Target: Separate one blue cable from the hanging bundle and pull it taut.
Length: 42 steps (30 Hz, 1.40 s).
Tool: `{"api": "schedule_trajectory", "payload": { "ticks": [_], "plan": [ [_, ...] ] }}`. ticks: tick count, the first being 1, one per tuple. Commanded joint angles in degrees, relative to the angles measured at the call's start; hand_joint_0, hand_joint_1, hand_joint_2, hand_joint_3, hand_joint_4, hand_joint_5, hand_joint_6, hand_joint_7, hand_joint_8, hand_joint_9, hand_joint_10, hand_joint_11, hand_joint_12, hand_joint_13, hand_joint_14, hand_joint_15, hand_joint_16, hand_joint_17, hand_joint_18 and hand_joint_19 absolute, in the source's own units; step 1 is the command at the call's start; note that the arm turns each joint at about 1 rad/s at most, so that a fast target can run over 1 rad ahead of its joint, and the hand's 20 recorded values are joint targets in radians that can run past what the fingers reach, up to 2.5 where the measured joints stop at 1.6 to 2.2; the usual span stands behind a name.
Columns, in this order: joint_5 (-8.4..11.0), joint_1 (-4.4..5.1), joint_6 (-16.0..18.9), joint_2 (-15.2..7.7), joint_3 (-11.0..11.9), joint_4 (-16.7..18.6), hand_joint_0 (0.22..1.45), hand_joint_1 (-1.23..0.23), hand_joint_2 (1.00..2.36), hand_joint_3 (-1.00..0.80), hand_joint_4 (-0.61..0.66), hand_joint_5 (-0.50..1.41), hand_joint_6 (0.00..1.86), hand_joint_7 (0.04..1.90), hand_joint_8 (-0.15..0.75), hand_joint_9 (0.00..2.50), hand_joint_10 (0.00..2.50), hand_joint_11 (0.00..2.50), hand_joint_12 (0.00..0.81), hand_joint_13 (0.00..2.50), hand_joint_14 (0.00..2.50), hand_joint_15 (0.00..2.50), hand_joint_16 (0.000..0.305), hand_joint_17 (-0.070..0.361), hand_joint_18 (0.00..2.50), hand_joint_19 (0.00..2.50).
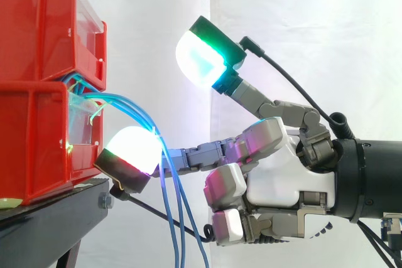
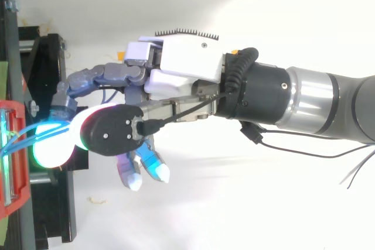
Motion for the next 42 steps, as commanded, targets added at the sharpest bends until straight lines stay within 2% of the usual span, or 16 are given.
{"api": "schedule_trajectory", "payload": {
  "ticks": [1,4,5,8,14,26,33,36,42],
  "plan": [
    [0.23,-0.01,-0.1,0.0,0.0,0.0,0.36,-0.46,1.0,-0.5,0.38,0.08,0.51,0.99,0.293,1.86,0.01,0.39,0.43,1.55,0.02,0.49,0.094,0.212,1.51,0.3],
    [1.99,-0.01,-0.6,-0.1,0.0,-0.5,0.35,-0.45,1.0,-0.5,0.38,0.07,0.51,0.98,0.3,1.81,0.01,0.38,0.44,1.52,0.01,0.48,0.096,0.217,1.52,0.3],
    [4.1,-0.01,-1.3,0.0,0.0,-2.1,0.35,-0.45,1.0,-0.5,0.39,0.07,0.51,0.98,0.302,1.81,0.02,0.38,0.446,1.52,0.01,0.48,0.097,0.217,1.52,0.3],
    [5.24,0.08,-1.5,0.0,0.0,-3.8,0.35,-0.45,1.0,-0.5,0.38,0.06,0.51,0.97,0.308,1.78,0.01,0.37,0.45,1.5,0.01,0.48,0.097,0.219,1.51,0.3],
    [5.33,0.17,-1.8,0.0,0.0,-5.0,0.35,-0.46,1.0,-0.5,0.4,0.06,0.5,0.96,0.311,1.76,0.01,0.38,0.452,1.5,0.01,0.48,0.098,0.22,1.51,0.31],
    [5.51,0.26,-2.2,0.0,0.0,-5.0,0.35,-0.48,1.0,-0.5,0.36,0.07,0.51,0.96,0.299,1.79,0.01,0.38,0.447,1.51,0.02,0.48,0.096,0.216,1.5,0.31],
    [5.68,0.35,-2.1,0.1,1.9,-5.7,0.35,-0.48,1.0,-0.5,0.36,0.07,0.51,0.96,0.298,1.8,0.01,0.38,0.444,1.51,0.02,0.48,0.096,0.216,1.5,0.31],
    [5.68,-0.09,-2.0,0.1,3.0,-7.2,0.35,-0.48,1.0,-0.5,0.37,0.07,0.5,0.95,0.298,1.8,0.01,0.38,0.443,1.51,0.01,0.48,0.096,0.217,1.5,0.3],
    [5.68,-0.18,-1.0,0.1,3.0,-8.9,0.37,-0.5,1.0,-0.5,0.36,0.07,0.51,0.95,0.287,1.8,0.02,0.38,0.439,1.5,0.02,0.48,0.094,0.212,1.48,0.31]
  ]
}}
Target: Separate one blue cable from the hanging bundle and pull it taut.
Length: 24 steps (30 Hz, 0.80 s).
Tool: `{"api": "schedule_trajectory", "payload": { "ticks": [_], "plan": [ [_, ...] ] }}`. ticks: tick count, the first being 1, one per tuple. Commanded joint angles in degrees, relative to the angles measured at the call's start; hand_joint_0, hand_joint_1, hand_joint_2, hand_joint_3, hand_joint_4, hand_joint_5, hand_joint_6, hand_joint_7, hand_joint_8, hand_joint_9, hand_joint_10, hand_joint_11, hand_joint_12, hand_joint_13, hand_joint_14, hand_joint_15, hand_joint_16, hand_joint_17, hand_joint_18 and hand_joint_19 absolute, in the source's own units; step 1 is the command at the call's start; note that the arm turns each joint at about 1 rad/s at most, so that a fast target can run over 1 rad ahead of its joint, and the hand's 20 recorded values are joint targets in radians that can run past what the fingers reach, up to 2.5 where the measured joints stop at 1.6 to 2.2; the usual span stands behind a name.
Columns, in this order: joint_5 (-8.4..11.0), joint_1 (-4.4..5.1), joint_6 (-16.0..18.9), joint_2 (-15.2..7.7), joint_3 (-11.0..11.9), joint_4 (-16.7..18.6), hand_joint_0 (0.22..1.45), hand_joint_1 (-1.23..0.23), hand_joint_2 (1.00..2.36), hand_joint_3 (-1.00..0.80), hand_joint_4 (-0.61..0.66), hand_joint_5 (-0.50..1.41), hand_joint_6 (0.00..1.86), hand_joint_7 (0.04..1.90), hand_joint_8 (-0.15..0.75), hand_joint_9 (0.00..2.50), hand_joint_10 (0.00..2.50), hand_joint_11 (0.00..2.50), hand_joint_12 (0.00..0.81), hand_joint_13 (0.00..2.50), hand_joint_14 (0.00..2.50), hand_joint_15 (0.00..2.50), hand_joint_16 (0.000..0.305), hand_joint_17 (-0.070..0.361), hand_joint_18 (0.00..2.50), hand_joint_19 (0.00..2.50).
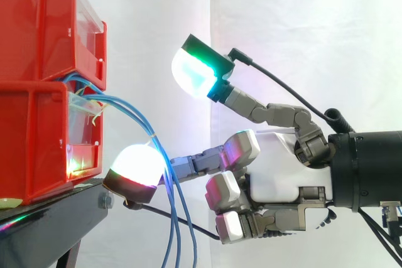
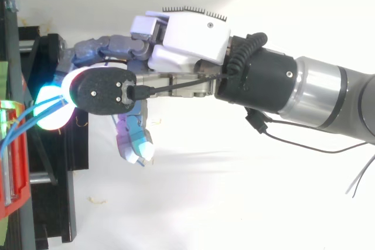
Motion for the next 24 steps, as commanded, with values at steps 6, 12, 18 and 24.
{"api": "schedule_trajectory", "payload": {
  "ticks": [6,12,18,24],
  "plan": [
    [-0.26,0.14,0.8,0.0,0.1,-2.5,0.41,-0.41,1.0,-0.5,0.31,0.09,0.51,0.98,0.273,1.87,0.02,0.4,0.412,1.51,0.02,0.5,0.089,0.2,1.43,0.34],
    [0.0,0.14,0.8,0.0,0.1,-2.5,0.47,-0.23,1.0,-0.5,0.25,0.11,0.51,1.06,0.246,1.93,0.02,0.4,0.382,1.51,0.02,0.51,0.079,0.178,1.33,0.38],
    [0.36,0.05,1.9,0.0,0.1,-2.9,0.57,-0.33,1.0,-0.5,0.19,0.12,0.51,1.12,0.217,1.95,0.02,0.45,0.355,1.48,0.02,0.53,0.065,0.147,1.18,0.47],
    [0.53,0.14,1.9,0.0,0.1,-2.9,0.66,-0.51,1.0,-0.5,0.18,0.12,0.51,1.16,0.193,1.98,0.02,0.49,0.35,1.46,0.02,0.54,0.06,0.135,1.15,0.51]
  ]
}}
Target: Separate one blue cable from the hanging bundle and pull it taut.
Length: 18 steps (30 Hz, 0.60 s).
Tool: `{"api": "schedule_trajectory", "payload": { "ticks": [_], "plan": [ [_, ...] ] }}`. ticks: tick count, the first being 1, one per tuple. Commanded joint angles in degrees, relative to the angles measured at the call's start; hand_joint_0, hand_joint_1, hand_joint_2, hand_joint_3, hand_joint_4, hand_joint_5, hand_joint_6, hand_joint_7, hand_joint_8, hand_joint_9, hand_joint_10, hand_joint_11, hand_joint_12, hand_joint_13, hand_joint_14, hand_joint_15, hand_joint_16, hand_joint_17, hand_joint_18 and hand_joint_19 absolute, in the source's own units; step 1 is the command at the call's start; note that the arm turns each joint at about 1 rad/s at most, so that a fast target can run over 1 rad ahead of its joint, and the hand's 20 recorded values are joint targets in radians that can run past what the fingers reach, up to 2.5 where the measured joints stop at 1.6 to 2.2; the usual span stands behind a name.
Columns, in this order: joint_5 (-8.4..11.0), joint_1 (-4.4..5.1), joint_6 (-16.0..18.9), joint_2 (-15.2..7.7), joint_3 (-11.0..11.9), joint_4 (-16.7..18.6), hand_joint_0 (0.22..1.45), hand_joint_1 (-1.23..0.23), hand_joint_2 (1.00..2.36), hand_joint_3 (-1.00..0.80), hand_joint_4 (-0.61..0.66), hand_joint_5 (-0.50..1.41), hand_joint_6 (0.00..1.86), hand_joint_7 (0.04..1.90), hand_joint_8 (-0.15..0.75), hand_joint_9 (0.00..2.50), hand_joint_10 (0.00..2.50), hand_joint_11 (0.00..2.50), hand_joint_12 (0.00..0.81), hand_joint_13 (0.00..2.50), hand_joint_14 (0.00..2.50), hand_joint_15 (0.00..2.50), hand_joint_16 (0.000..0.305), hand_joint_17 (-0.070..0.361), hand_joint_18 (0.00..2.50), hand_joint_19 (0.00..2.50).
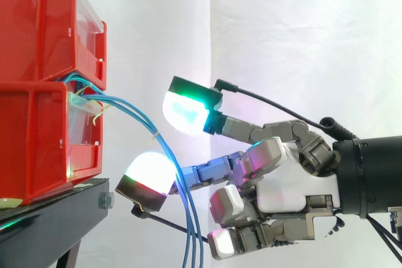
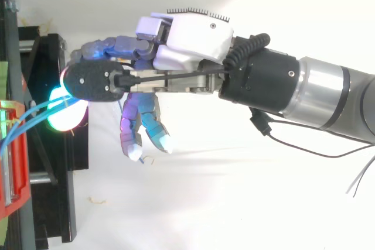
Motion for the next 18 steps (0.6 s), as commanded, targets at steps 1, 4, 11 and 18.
{"api": "schedule_trajectory", "payload": {
  "ticks": [1,4,11,18],
  "plan": [
    [0.06,0.03,0.0,0.0,0.0,0.0,0.67,-0.53,1.0,-0.5,0.19,0.13,0.51,1.16,0.196,1.99,0.02,0.49,0.354,1.46,0.02,0.54,0.059,0.134,1.15,0.51],
    [0.15,0.03,0.0,0.0,0.0,0.0,0.7,-0.6,1.0,-0.5,0.18,0.13,0.51,1.16,0.2,1.99,0.02,0.51,0.354,1.47,0.02,0.53,0.059,0.133,1.15,0.51],
    [0.76,0.03,0.1,0.0,0.0,0.0,0.73,-0.66,1.01,-0.44,0.17,0.13,0.51,1.17,0.212,1.99,0.02,0.52,0.356,1.48,0.02,0.54,0.059,0.132,1.15,0.52],
    [1.02,-0.06,0.7,0.0,0.0,0.1,0.5,-0.46,1.0,-0.5,0.21,0.13,0.51,1.18,0.221,1.98,0.02,0.42,0.368,1.5,0.02,0.52,0.075,0.168,1.22,0.45]
  ]
}}
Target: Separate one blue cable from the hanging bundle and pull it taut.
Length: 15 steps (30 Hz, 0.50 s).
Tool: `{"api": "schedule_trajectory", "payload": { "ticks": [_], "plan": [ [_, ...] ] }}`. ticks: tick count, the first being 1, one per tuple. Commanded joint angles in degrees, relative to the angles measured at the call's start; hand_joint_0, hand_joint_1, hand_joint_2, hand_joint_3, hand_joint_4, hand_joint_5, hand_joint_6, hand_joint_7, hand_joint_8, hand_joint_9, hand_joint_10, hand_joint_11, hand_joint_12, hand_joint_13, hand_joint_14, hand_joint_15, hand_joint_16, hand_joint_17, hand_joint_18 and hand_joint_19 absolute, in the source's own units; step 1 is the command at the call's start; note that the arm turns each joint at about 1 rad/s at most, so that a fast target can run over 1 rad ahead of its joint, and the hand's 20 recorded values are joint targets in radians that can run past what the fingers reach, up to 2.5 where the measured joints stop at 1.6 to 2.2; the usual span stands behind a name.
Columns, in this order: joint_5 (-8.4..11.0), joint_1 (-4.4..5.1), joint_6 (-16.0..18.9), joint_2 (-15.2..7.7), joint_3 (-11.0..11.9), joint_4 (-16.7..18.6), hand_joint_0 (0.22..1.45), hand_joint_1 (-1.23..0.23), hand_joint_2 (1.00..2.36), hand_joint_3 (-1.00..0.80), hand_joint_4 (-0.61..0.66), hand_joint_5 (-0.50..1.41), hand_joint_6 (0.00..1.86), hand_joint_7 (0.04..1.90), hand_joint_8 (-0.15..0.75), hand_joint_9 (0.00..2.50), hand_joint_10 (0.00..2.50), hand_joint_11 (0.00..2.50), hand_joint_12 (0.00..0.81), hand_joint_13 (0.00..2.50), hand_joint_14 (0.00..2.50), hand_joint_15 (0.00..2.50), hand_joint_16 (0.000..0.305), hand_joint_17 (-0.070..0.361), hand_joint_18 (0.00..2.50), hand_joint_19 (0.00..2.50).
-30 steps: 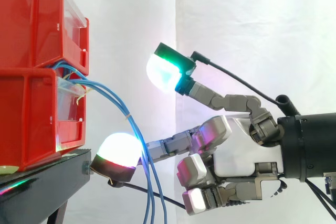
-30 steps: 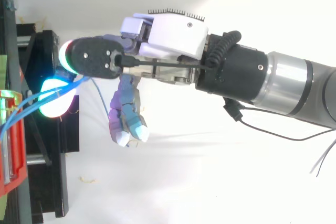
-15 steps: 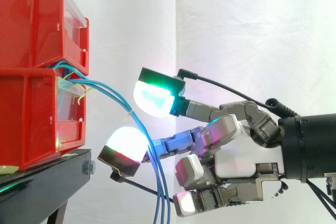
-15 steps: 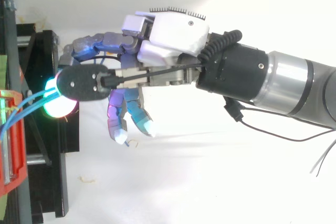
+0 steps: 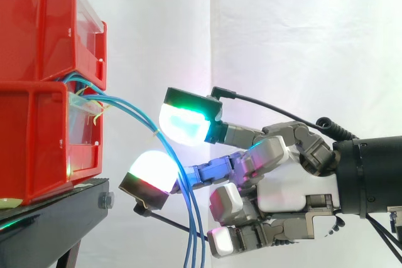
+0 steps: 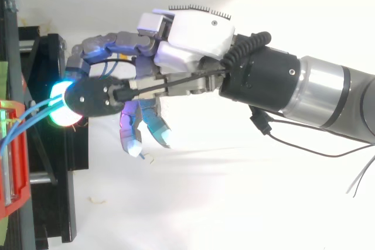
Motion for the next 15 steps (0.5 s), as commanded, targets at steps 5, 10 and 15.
{"api": "schedule_trajectory", "payload": {
  "ticks": [5,10,15],
  "plan": [
    [0.4,0.02,0.2,0.0,0.0,0.2,0.41,-0.13,1.0,-0.5,0.2,0.14,0.5,1.22,0.215,1.97,0.01,0.23,0.407,1.48,0.01,0.41,0.093,0.209,1.24,0.3],
    [1.45,-0.07,0.2,0.0,0.0,0.2,0.62,-0.36,1.0,-0.5,0.14,0.14,0.5,1.24,0.088,1.9,0.01,0.22,0.322,1.27,0.01,0.41,0.057,0.129,0.9,0.45],
    [2.42,0.02,0.2,0.0,0.0,0.2,0.74,-0.59,1.0,-0.5,0.14,0.14,0.5,1.24,0.095,1.9,0.01,0.23,0.331,1.26,0.01,0.41,0.053,0.118,0.91,0.48]
  ]
}}
